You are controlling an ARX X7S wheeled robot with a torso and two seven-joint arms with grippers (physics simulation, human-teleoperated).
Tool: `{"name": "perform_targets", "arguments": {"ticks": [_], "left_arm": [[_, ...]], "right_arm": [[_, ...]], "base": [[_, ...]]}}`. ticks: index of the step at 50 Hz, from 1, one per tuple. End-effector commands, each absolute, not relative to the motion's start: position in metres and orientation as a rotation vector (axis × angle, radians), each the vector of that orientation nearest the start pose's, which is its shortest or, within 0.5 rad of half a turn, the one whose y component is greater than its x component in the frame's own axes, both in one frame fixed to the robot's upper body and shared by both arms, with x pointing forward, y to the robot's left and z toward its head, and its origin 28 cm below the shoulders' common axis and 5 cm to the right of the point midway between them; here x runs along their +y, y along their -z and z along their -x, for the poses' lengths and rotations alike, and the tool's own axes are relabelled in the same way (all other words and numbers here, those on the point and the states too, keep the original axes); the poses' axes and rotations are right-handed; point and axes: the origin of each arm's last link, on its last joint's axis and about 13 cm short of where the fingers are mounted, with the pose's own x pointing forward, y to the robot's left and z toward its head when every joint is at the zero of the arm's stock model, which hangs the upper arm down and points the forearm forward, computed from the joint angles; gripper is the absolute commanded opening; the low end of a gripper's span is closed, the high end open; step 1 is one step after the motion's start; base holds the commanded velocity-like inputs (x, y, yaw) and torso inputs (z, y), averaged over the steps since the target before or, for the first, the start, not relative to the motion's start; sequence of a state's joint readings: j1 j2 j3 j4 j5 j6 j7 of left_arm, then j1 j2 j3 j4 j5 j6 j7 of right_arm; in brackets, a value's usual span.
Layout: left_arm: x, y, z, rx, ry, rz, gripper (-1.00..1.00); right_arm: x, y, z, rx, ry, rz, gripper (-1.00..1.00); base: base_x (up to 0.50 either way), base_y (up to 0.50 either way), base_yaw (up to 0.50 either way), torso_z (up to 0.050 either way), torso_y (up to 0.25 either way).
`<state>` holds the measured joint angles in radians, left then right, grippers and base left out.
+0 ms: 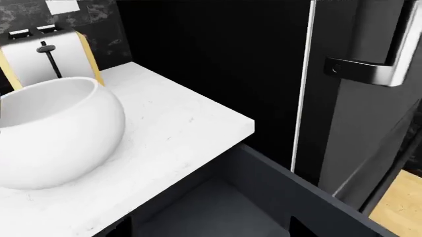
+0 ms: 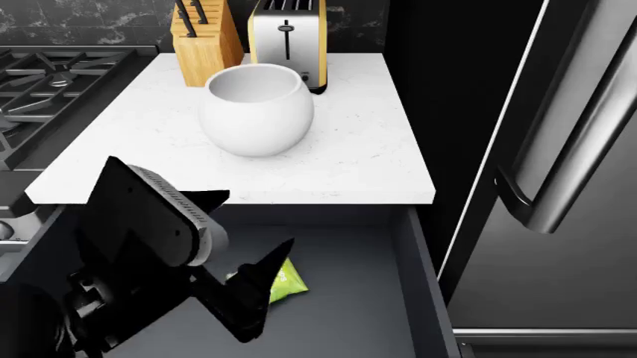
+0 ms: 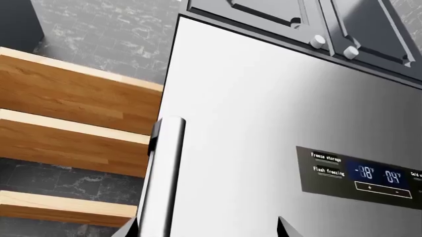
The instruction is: Place the bar in the bowl and close the drawer.
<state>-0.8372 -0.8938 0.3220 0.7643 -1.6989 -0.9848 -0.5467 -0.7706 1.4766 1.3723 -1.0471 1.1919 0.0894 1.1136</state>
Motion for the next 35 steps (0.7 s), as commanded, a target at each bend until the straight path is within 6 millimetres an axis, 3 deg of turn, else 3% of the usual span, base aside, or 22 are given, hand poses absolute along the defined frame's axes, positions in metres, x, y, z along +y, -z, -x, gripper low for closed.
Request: {"name": "perform_targets", "arguments": {"ticks": [1, 35], "left_arm": [[0.234, -0.241, -0.186, 0.369, 0.781, -0.057, 1.00], [0.239, -0.172, -0.210, 0.620, 0.650, -0.063, 1.00]], "right_arm": [[-0.169, -0.323, -0.117, -0.869, 0.253, 0.201, 1.00], [-0.164, -0.319, -0.121, -0.862, 0.243, 0.210, 1.00]], "base": [[0.00, 0.00, 0.00, 0.000, 0.000], [0.00, 0.00, 0.00, 0.000, 0.000]]}}
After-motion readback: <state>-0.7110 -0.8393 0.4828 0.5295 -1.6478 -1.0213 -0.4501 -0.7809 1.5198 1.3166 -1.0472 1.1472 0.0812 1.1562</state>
